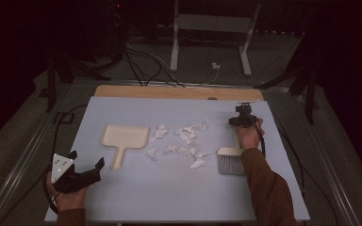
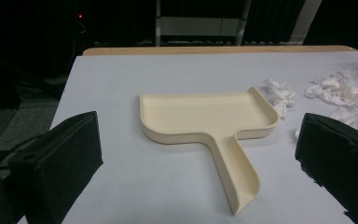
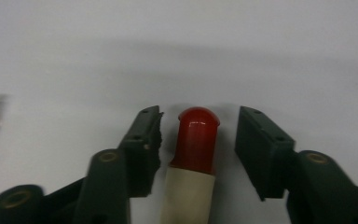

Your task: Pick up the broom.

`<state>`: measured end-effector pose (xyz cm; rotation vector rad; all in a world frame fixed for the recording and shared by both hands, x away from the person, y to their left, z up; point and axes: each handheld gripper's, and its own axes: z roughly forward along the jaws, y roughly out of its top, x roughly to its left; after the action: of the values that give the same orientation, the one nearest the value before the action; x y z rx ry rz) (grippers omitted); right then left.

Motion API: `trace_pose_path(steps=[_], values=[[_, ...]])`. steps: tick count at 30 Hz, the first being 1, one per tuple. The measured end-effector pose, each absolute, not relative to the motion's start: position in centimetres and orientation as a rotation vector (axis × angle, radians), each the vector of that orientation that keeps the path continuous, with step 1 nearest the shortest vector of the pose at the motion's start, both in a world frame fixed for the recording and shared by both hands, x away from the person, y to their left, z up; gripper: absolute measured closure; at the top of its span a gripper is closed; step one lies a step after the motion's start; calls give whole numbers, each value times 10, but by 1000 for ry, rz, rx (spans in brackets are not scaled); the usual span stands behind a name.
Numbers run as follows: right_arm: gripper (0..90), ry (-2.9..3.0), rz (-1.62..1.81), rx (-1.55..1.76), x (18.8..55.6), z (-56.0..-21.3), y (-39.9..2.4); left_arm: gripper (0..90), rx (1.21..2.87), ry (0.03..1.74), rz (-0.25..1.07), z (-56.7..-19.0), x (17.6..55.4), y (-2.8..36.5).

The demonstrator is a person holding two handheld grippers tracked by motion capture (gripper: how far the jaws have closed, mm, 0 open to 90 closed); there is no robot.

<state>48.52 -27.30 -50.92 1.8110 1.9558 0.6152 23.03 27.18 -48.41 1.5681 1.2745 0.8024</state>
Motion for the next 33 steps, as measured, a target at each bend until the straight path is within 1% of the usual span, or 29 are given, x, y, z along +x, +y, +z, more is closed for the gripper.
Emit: trace_pose_path(steps=[2, 4, 5, 7, 13, 18, 24, 33], values=[[551, 1929, 612, 1835, 486, -511, -273, 12, 1569, 1273, 806, -484, 230, 272], [644, 1915, 619, 1841, 486, -511, -272, 12, 1564, 1277, 805, -484, 230, 273], [675, 1909, 622, 1843, 485, -511, -272, 12, 1561, 1279, 804, -484, 230, 273], [690, 1882, 633, 1868, 485, -511, -273, 12, 1558, 1281, 804, -484, 229, 274], [698, 1881, 654, 1823, 480, -501, -268, 12, 1557, 1281, 804, -484, 229, 274], [700, 1903, 729, 1749, 468, -481, -266, 12, 1558, 1279, 804, -483, 229, 273], [702, 1898, 800, 1713, 457, -465, -267, 12, 1560, 1274, 798, -482, 229, 270], [702, 1877, 965, 1607, 427, -432, -268, 13, 1583, 1247, 759, -481, 233, 253]])
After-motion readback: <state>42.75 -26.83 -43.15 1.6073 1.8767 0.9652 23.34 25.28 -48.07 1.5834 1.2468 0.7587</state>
